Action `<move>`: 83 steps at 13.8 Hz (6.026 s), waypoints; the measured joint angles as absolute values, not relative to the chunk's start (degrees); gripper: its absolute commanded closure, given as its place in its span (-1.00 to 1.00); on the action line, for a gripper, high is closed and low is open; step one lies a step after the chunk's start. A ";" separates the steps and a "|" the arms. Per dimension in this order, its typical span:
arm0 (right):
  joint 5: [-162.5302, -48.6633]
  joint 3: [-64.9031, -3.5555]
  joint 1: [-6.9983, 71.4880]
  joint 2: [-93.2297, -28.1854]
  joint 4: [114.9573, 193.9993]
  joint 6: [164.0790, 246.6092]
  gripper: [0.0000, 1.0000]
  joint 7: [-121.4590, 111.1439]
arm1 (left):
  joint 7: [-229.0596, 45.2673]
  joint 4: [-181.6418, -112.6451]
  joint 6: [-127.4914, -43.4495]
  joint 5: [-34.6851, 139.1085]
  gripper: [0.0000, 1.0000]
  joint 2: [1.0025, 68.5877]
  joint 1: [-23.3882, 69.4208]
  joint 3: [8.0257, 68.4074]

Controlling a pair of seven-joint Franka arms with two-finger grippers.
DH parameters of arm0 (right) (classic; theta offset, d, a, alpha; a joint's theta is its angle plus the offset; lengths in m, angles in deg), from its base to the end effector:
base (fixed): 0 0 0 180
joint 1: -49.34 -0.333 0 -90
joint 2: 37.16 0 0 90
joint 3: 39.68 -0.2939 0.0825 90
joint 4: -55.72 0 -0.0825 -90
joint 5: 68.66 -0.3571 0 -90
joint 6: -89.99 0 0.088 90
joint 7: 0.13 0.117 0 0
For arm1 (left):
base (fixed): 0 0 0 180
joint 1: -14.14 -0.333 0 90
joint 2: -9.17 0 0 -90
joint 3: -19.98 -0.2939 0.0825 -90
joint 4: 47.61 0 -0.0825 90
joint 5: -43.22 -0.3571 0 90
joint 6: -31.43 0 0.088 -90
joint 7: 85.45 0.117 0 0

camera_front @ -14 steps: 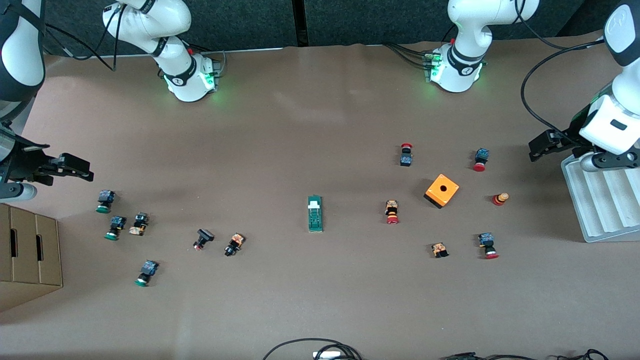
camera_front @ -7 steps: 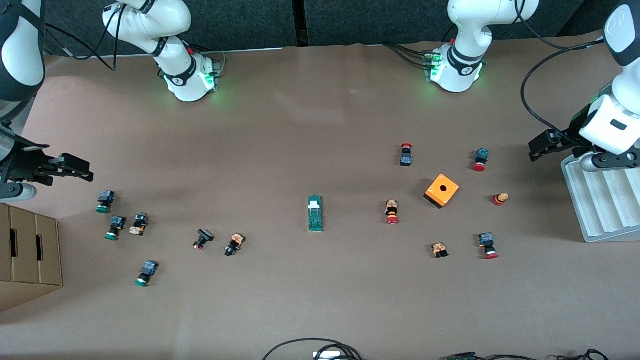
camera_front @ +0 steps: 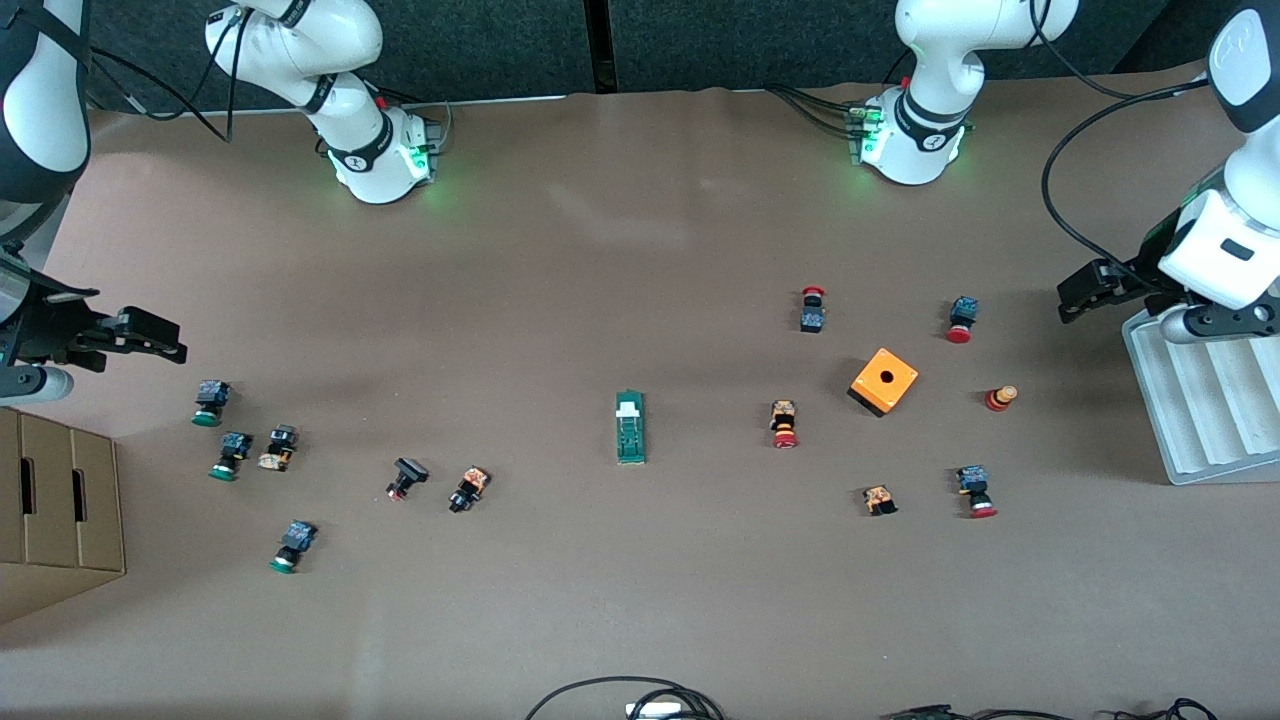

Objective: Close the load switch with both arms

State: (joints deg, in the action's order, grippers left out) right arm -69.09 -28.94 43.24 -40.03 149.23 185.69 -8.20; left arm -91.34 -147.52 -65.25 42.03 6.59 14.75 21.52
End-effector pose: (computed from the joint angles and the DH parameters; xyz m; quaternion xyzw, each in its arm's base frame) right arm 0.5460 -0.0414 0.5471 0.9995 0.0296 -0.0056 0.0003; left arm 0.5203 -0.0176 0.5486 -0.9994 -0.0314 0.0049 0.0113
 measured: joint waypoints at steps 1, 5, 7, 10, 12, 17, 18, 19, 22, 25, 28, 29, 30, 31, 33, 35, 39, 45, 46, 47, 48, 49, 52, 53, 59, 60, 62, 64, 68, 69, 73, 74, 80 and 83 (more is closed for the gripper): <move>-69.10 -28.97 43.23 -40.03 149.23 185.70 -1.00 -8.20 | -91.34 -147.52 -65.24 42.03 -1.00 6.59 14.75 21.52; -69.09 -28.97 43.22 -40.03 149.23 185.71 -1.00 -8.20 | -91.34 -147.52 -64.64 42.03 -1.00 6.59 14.73 21.49; -69.09 -28.98 43.22 -40.03 149.23 185.71 -1.00 -8.20 | -91.34 -147.52 -64.57 42.03 -1.00 6.59 14.72 21.49; -69.09 -28.98 43.22 -40.03 149.23 185.71 -1.00 -8.20 | -91.34 -147.52 -64.44 42.03 -1.00 6.59 14.69 21.45; -69.09 -28.98 43.19 -40.03 149.23 185.71 -1.00 -8.20 | -91.34 -147.52 -64.42 42.03 -1.00 6.59 14.68 21.45; -69.09 -29.00 43.10 -40.03 149.23 185.71 -1.00 -8.20 | -91.34 -147.52 -64.37 42.03 -1.00 6.59 14.66 21.43; -69.09 -29.00 43.10 -40.03 149.23 185.72 -1.00 -8.20 | -91.34 -147.52 -64.31 42.03 -1.00 6.59 14.66 21.43; -69.10 -29.00 43.10 -40.03 149.23 185.73 -1.00 -8.20 | -91.34 -147.52 -64.27 42.03 -1.00 6.59 14.66 21.43; -69.10 -29.00 43.10 -40.03 149.23 185.75 -1.00 -8.20 | -91.34 -147.52 -64.21 42.03 -1.00 6.59 14.66 21.43; -69.10 -28.98 43.11 -40.03 149.23 185.87 -1.00 -8.20 | -91.34 -147.52 -64.20 42.03 -1.00 6.59 14.66 21.43; -69.10 -28.89 43.13 -40.03 149.23 185.92 -1.00 -8.20 | -91.34 -147.52 -64.19 42.03 -1.00 6.59 14.66 21.42; -69.10 -28.88 43.14 -40.03 149.23 185.92 -1.00 -8.20 | -91.34 -147.52 -64.19 42.03 -1.00 6.59 14.66 21.42; -69.10 -28.88 43.14 -40.03 149.23 185.92 -1.00 -8.20 | -91.34 -147.52 -64.19 42.03 -1.00 6.59 14.66 21.41; -69.10 -28.88 43.14 -40.03 149.23 185.92 -1.00 -8.20 | -91.34 -147.52 -64.18 42.03 -1.00 6.59 14.66 21.41; -69.10 -28.88 43.14 -40.03 149.23 185.92 -1.00 -8.20 | -91.34 -147.52 -64.18 42.03 -1.00 6.59 14.64 21.40; -69.09 -28.88 43.14 -40.03 149.23 185.92 -1.00 -8.20 | -91.34 -147.52 -64.18 42.03 -1.00 6.59 14.64 21.40; -69.10 -28.88 43.14 -40.04 149.23 185.92 -1.00 -8.20 | -91.32 -147.52 -64.15 42.03 -1.00 6.59 14.73 21.43; -69.09 -28.88 43.14 -40.04 149.23 185.93 -1.00 -8.20 | -91.32 -147.52 -63.84 42.03 -1.00 6.59 14.71 21.40; -69.10 -28.88 43.14 -40.04 149.23 185.93 -1.00 -8.20 | -91.32 -147.52 -63.82 42.03 -1.00 6.59 14.71 21.42; -69.09 -28.87 43.14 -40.04 149.23 185.93 -1.00 -8.20 | -91.32 -147.52 -63.82 42.03 -1.00 6.59 14.75 21.48; -69.09 -28.87 43.14 -40.04 149.23 185.93 -1.00 -8.20 | -91.21 -147.52 -63.80 42.03 -1.00 6.65 14.83 21.69; -69.10 -28.87 43.14 -40.04 149.23 185.93 -1.00 -8.20 | -91.14 -147.53 -63.73 42.12 -1.00 6.80 15.01 22.16; -69.10 -28.86 43.15 -40.06 149.23 185.93 -1.00 -8.20 | -92.25 -147.56 -63.80 42.26 -1.00 8.03 17.51 25.32; -69.10 -28.85 43.15 -40.06 149.23 185.93 -1.00 -8.20 | -95.28 -147.51 -63.92 42.28 -1.00 8.41 18.73 26.73; -69.10 -28.84 43.15 -40.06 149.23 185.96 -1.00 -8.20 | -118.61 -147.06 -70.62 42.13 -1.00 10.29 22.74 39.54; -69.09 -28.84 43.15 -40.06 149.23 185.97 -1.00 -8.20 | -121.80 -147.07 -72.65 42.08 -1.00 11.06 22.80 41.50; -69.09 -28.83 43.16 -40.07 149.23 185.98 -1.00 -8.20 | -127.91 -147.12 -77.11 40.44 -1.00 13.05 22.89 45.27; -69.10 -28.83 43.16 -40.08 149.23 185.98 -1.00 -8.20 | -134.89 -147.18 -80.60 34.86 -1.00 15.59 24.50 47.99; -69.09 -28.81 43.18 -40.11 149.23 185.98 -1.00 -8.20 | -149.84 -147.39 -86.86 23.36 -1.00 21.28 32.77 48.82; -69.10 -28.80 43.18 -40.11 149.23 185.98 -1.00 -8.20 | -153.50 -147.48 -88.47 19.93 -1.00 22.86 34.47 48.85; -69.09 -28.62 43.20 -40.14 149.23 185.98 -1.00 -8.21 | -169.33 -147.98 -92.97 3.19 -1.00 30.03 39.84 48.89; -69.10 -28.57 43.22 -40.16 149.23 185.98 -1.00 -8.21 | -171.99 -148.01 -93.24 -0.33 -1.00 31.62 40.74 48.88; -69.09 -28.49 43.32 -40.50 149.27 185.94 -1.00 -8.20 | -193.44 -148.33 -95.61 -25.79 -1.00 41.46 45.37 48.85; -69.10 -28.72 43.22 -41.68 149.41 185.95 -1.00 -8.20 | -206.63 -148.40 -95.65 -39.75 -1.00 46.98 46.94 48.84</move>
State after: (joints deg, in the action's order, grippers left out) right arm -69.10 -28.72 43.22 -41.68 149.41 185.95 -8.20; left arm -206.63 -148.40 -95.65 -39.75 46.98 46.94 48.84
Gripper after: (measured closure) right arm 0.000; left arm 0.000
